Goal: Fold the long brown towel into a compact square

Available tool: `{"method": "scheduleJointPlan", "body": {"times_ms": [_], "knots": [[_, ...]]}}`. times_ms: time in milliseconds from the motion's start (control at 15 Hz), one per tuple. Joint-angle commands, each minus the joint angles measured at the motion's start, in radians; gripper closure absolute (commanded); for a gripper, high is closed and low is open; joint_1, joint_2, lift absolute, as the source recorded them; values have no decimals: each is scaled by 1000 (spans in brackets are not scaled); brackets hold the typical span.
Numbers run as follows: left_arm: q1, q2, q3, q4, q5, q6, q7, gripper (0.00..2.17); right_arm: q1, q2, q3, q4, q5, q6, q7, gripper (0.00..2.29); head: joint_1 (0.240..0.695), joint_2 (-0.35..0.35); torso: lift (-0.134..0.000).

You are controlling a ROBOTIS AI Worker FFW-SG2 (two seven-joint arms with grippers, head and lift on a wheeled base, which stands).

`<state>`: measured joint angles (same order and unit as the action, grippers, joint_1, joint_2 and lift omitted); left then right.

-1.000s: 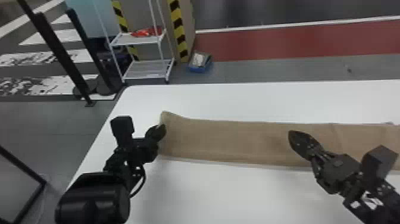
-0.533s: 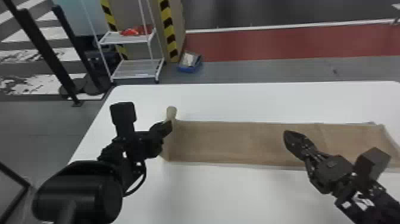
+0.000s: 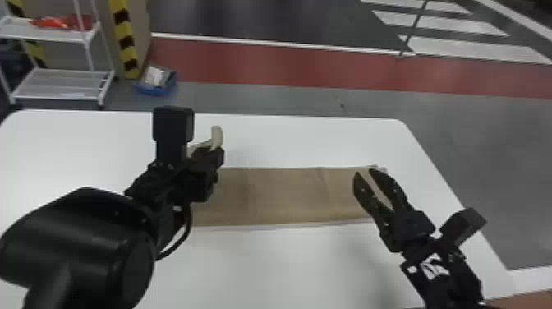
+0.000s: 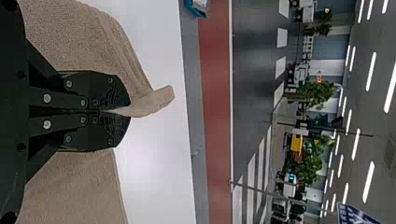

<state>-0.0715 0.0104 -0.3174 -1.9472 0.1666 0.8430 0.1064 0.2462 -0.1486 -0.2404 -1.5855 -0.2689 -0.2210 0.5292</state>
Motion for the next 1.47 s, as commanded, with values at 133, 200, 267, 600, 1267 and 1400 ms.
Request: {"method": "scheduleJointPlan", "body": {"times_ms": [133, 200, 267, 600, 1267, 1400], "knots": [[-71, -13, -167, 149, -52, -55, 68, 1379, 5, -46, -53, 42, -59, -13, 0, 49, 695, -322, -125], [-88, -13, -192, 203, -53, -126, 81, 1379, 4, -48, -54, 50, -62, -25, 0, 49, 695, -343, -125], [-100, -13, -203, 244, -53, -181, 90, 1379, 4, -49, -54, 61, -70, -47, 0, 49, 695, -350, -125], [-122, -13, -223, 349, -38, -310, 78, -1, 2, -69, -54, 104, -104, -93, 2, 70, 695, -350, -125], [73, 20, -15, 165, -79, -429, 42, 39, -107, -28, 136, 84, -41, 156, -94, 218, 695, -330, -125], [128, 66, 67, 157, -78, -531, 22, 39, -159, -8, 239, 82, 0, 254, -152, 218, 695, -265, -125]]}}
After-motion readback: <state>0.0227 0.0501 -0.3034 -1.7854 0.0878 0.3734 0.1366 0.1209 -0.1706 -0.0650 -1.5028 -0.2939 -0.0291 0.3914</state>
